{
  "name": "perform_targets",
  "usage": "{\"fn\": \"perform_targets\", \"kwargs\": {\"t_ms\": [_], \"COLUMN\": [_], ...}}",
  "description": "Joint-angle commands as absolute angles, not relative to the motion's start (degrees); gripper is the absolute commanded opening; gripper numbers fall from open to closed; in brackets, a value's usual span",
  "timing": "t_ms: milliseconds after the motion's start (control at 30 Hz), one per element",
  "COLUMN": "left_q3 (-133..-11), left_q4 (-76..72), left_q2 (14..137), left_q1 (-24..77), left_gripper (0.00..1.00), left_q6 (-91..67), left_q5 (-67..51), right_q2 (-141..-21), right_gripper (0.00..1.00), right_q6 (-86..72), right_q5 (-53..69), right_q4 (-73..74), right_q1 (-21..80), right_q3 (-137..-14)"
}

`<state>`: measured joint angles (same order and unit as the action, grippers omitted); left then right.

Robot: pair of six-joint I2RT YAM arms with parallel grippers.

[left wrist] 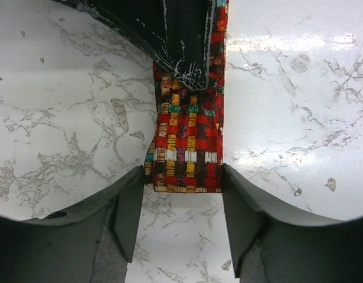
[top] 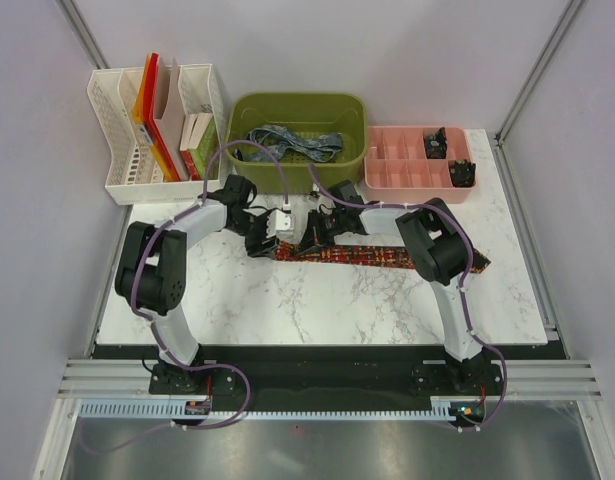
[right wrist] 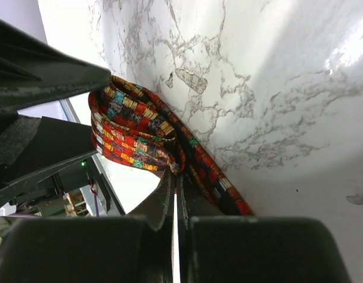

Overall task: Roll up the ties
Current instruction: Roll the tie at the center of the board.

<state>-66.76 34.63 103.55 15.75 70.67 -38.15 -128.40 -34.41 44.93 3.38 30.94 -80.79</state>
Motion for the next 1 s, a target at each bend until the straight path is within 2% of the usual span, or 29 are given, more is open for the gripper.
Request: {"fn": "perform_targets", "kwargs": {"t_ms": [0, 67, 167, 533, 800, 900, 967], "left_q3": [-68.9, -69.26, -69.78, -76.2, -73.4, -72.25, -71.9], "left_q4": [35.94, 36.38, 36.47, 34.63, 34.1, 34.28, 34.89], "left_q2": [103.89, 103.62, 103.19, 110.56, 112.06, 111.8, 111.8], "left_q1": [16.7, 17.05, 17.92, 23.38, 24.79, 24.87, 24.87], "left_gripper": [0.57, 0.5, 0.48, 0.48, 0.49, 0.48, 0.44], "left_q6": [70.49, 70.31, 69.44, 61.97, 63.71, 64.34, 64.86], "left_q5": [-40.78, -41.22, -42.27, -41.23, -36.13, -33.84, -32.52], "right_q2": [-131.31, -131.4, -131.4, -131.22, -129.99, -128.68, -127.53], "right_gripper": [0.0, 0.0, 0.0, 0.0, 0.0, 0.04, 0.09], "right_q6": [-32.08, -32.08, -32.17, -33.22, -33.31, -32.7, -32.43], "right_q5": [39.99, 39.9, 39.9, 40.43, 42.54, 43.77, 44.3], "right_q4": [4.66, 4.57, 4.66, 3.78, 2.64, 2.64, 3.25], "right_q1": [30.85, 30.76, 30.85, 30.94, 30.76, 30.41, 30.15], "right_q3": [-80.33, -80.33, -80.42, -79.89, -79.45, -79.45, -79.45]}}
